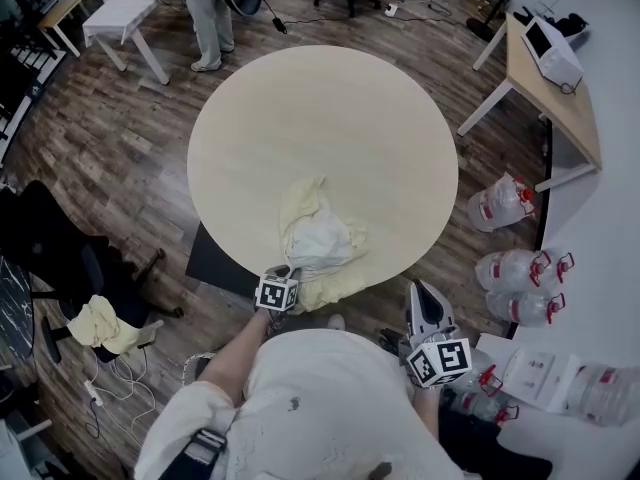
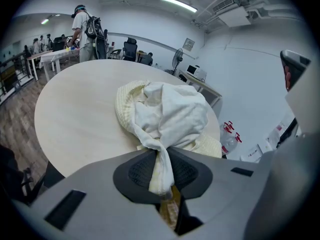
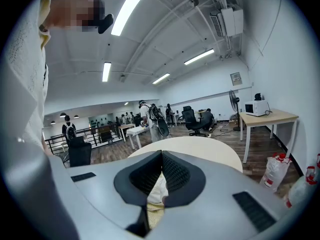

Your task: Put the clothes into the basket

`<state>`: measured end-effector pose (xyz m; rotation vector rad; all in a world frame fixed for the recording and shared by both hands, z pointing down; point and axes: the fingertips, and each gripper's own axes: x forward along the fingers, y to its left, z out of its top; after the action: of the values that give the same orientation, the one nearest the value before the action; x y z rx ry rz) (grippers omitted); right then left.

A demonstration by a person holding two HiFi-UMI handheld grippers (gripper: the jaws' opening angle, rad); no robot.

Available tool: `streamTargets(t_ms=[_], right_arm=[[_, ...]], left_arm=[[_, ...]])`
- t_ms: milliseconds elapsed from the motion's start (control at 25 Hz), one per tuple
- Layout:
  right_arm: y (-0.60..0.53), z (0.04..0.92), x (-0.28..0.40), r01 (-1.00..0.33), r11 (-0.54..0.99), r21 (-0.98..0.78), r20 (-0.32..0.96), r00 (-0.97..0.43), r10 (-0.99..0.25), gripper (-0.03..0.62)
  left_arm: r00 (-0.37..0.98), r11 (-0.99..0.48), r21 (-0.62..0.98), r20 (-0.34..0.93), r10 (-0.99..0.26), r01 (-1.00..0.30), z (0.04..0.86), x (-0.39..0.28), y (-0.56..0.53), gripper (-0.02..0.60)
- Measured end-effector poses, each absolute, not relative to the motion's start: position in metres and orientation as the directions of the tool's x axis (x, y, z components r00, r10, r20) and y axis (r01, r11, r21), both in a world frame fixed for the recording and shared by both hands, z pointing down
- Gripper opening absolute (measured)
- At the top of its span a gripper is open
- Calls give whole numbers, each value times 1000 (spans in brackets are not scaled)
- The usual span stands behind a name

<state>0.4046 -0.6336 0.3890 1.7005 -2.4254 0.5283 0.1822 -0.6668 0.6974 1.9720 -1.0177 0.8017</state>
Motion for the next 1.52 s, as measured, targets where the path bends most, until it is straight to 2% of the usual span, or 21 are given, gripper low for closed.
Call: streamTargets(t_ms=[440,880,1520], right_arm=[[-604,388,415,-899,378,-221,285,-430,-856,8],[-571,386,435,-872,428,-236,273,-482,-832,8],[-532,381,452,-820,522,-235,245,-569,-785,8]], left_arm=[[506,-449,300,728,-463,-842,659,204,-624,69],[493,-416,289,665,-562,-863,616,220,-590,66],[469,-374,285,475,-744,-883,518,240,-562,64]])
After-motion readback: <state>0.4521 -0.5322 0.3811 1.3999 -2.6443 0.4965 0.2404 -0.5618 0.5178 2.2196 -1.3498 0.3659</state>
